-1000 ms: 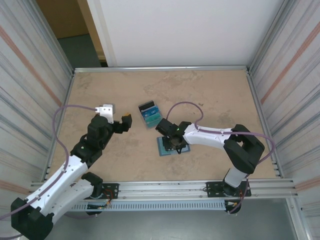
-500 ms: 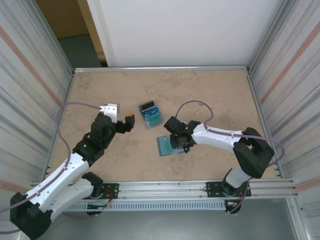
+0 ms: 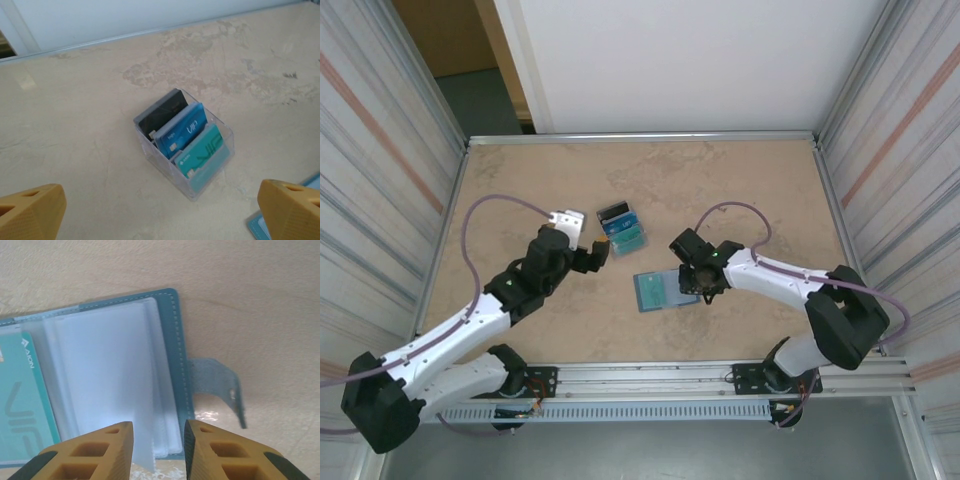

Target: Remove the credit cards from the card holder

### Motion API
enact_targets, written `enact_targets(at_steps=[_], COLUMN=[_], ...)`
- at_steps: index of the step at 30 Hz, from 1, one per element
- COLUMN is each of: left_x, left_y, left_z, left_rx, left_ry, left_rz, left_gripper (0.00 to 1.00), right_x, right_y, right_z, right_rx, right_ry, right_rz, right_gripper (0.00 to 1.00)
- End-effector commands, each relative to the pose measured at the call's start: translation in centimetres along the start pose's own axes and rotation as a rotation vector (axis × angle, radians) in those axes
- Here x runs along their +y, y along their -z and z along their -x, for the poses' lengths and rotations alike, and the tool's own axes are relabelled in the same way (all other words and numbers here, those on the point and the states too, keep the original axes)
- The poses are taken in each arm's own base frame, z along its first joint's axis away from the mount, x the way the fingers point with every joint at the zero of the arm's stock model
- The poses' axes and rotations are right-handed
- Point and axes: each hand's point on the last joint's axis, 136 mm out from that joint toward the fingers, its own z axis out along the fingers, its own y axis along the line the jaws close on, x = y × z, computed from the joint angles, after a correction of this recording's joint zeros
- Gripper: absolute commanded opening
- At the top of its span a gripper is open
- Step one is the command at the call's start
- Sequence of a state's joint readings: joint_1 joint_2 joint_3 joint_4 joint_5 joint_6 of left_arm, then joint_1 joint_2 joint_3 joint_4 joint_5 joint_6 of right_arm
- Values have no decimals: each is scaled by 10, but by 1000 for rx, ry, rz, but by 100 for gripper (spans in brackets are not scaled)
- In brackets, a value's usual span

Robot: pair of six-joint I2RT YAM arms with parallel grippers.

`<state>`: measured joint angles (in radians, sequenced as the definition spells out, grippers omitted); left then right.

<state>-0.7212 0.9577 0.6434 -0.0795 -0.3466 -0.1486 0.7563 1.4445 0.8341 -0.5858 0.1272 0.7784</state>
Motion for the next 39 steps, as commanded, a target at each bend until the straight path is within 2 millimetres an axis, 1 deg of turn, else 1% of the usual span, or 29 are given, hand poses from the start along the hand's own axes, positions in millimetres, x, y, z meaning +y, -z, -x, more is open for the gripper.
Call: enact_targets(at_steps=[1, 3, 8, 12, 16, 20, 27, 32, 39], left_x=[-11, -19, -46, -68, -83, -87, -91, -90, -91], left_y=[0, -3, -12, -20, -29, -39, -53, -60, -64], left_z=[9, 3, -24, -51, -80, -98, -120, -128, -136], left_rx=[-7, 13, 89, 161, 233, 273, 336, 361, 379], left_ry=[-66, -109, -192, -179, -121, -86, -104, -118, -127], left_rz=[0, -1, -35, -83, -115, -107, -82, -58, -50], left_gripper=[99, 99, 99, 99, 98, 99, 99, 99, 99], right_x=[-9, -11, -8, 5, 21, 30, 37, 49, 66], right_y=[8, 14, 28, 35, 33, 28, 16, 10, 5], right_z=[1, 5, 12, 13, 12, 11, 8, 5, 3], right_rx=[-9, -21, -53, -68, -54, -36, 3, 19, 46], right_ry=[-55, -73, -86, -80, -78, -76, -72, -53, -39], right_rz=[16, 36, 111, 200, 290, 323, 315, 328, 372], right_gripper=[32, 30, 28, 28, 27, 24, 21, 20, 20])
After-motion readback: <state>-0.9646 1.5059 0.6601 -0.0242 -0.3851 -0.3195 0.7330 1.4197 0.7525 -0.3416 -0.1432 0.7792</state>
